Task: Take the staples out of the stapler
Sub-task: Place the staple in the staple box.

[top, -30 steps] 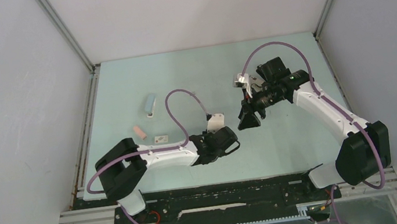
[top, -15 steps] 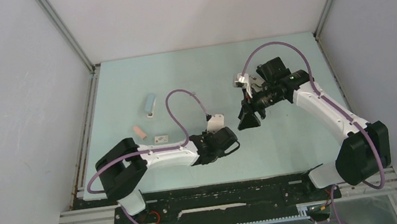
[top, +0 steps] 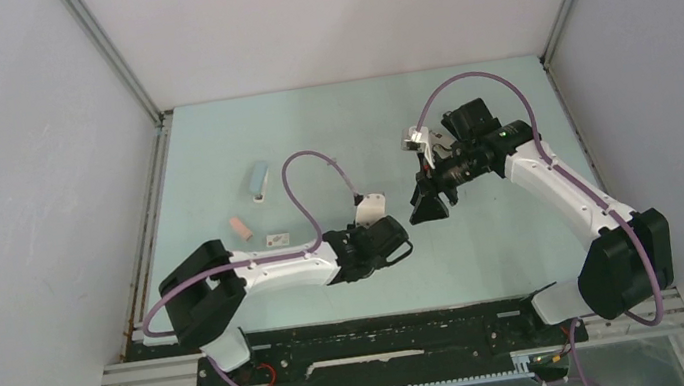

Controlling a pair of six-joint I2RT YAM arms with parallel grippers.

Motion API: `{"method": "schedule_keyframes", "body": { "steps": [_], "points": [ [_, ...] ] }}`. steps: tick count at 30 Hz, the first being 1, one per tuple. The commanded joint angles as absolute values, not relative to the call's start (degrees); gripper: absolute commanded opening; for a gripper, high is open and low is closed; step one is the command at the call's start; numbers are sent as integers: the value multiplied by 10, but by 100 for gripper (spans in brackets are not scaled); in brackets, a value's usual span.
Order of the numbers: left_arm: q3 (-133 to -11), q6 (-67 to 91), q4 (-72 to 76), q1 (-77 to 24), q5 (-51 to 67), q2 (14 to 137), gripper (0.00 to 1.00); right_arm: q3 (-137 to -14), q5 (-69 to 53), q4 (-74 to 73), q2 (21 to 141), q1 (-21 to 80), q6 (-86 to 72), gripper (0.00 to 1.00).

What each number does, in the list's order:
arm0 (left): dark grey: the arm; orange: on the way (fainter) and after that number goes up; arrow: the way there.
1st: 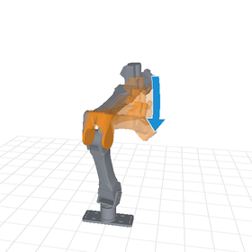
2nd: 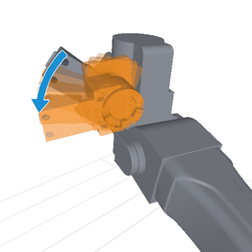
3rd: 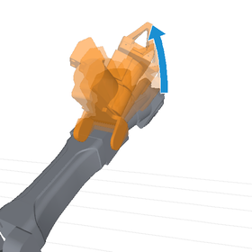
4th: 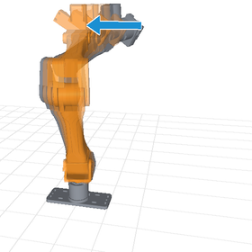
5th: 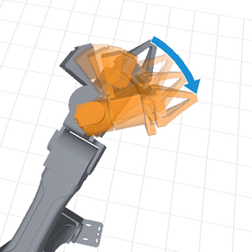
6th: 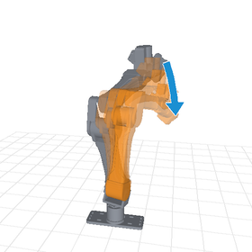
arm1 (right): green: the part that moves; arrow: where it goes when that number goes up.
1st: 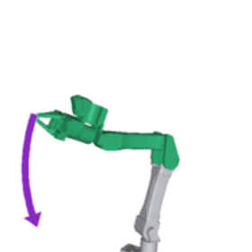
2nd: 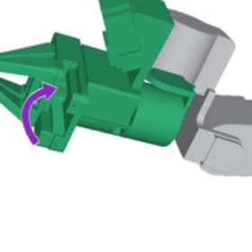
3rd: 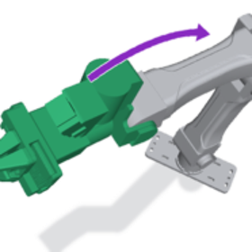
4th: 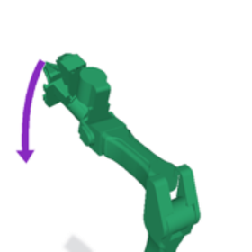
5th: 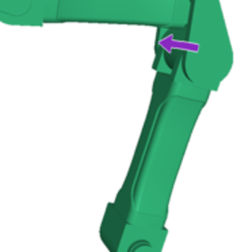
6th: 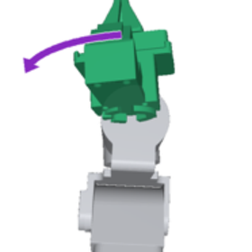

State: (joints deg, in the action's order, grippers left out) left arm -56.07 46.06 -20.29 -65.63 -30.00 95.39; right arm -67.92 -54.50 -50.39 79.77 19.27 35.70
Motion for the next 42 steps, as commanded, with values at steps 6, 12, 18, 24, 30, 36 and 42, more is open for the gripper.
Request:
{"method": "schedule_keyframes", "body": {
  "steps": [6,12,18,24,30,36,42],
  "points": [
    [-614,442,-189,-646,-320,951,18,-680,-556,-505,780,192,364,66],
    [-624,433,-178,-635,-312,971,16,-680,-556,-506,781,192,365,66],
    [-630,426,-170,-621,-298,992,15,-679,-559,-507,780,189,366,66],
    [-634,424,-166,-616,-289,1005,15,-679,-559,-507,779,189,366,66],
    [-626,425,-162,-616,-272,1008,14,-680,-560,-507,779,188,367,66],
    [-617,430,-160,-619,-263,1005,12,-680,-560,-507,779,188,367,66],
    [-603,436,-160,-623,-258,998,12,-680,-559,-507,780,188,367,66]
  ]
}}
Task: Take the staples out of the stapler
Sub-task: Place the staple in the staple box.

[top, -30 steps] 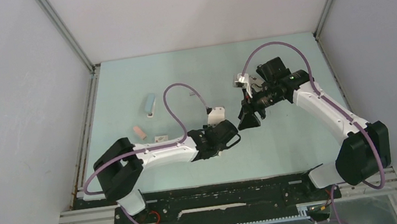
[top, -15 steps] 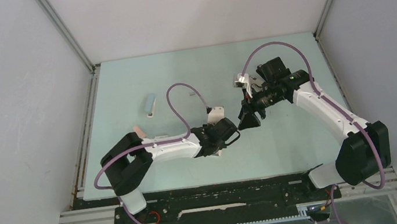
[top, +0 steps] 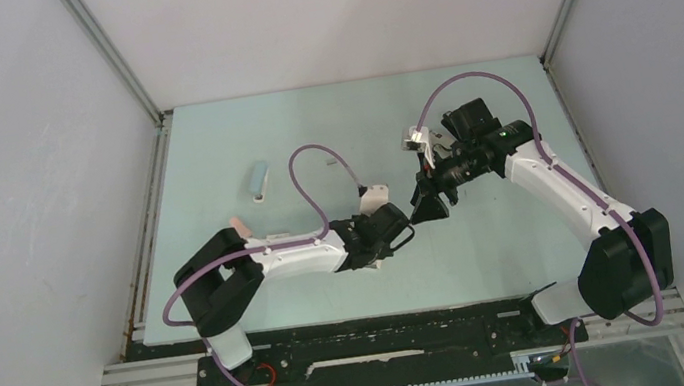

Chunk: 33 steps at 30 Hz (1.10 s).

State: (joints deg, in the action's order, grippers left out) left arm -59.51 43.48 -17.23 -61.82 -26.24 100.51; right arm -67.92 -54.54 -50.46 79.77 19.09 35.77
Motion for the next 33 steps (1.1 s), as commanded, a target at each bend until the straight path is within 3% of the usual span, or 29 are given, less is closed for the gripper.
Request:
{"method": "schedule_keyframes", "body": {
  "steps": [1,33],
  "points": [
    [-600,437,-160,-624,-258,997,12,-679,-560,-507,780,188,367,66],
    [-571,454,-178,-631,-267,979,11,-679,-559,-507,779,188,367,66]
  ]
}}
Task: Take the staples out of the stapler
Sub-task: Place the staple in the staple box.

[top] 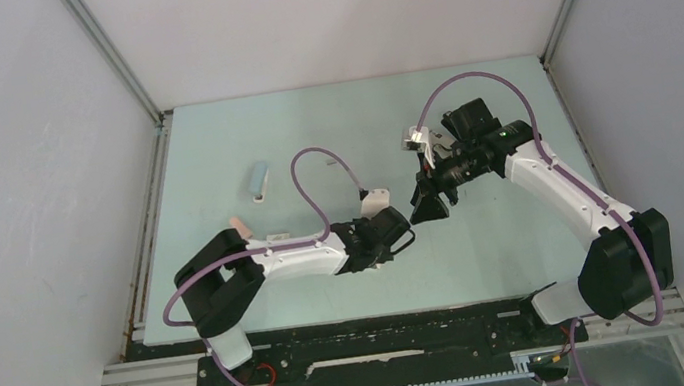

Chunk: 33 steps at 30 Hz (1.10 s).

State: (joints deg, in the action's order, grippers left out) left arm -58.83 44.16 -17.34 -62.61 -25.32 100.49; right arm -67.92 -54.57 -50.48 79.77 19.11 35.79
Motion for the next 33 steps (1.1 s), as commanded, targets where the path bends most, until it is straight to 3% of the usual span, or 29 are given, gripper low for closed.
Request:
{"method": "schedule_keyframes", "body": {
  "steps": [1,33],
  "points": [
    [-570,454,-178,-631,-266,979,11,-679,-558,-507,779,188,367,66],
    [-559,461,-195,-643,-277,957,11,-679,-560,-507,778,188,367,66]
  ]
}}
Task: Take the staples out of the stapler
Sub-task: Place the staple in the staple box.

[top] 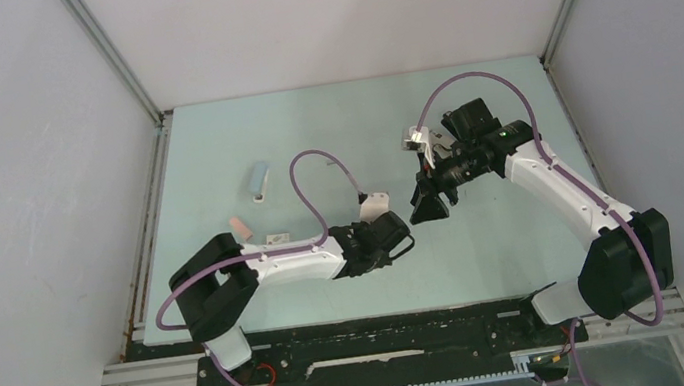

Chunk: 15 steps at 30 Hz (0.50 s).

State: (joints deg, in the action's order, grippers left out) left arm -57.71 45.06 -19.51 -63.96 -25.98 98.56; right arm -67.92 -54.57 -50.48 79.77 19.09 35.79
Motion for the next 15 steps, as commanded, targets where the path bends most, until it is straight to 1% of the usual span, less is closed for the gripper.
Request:
{"method": "schedule_keyframes", "body": {
  "steps": [1,7,15],
  "points": [
    [-558,461,-196,-643,-278,954,11,-679,-559,-507,778,188,367,66],
    [-556,461,-198,-647,-286,931,11,-679,-559,-507,777,187,367,66],
    [-534,449,-193,-646,-331,861,13,-680,-559,-508,777,187,369,66]
  ]
}}
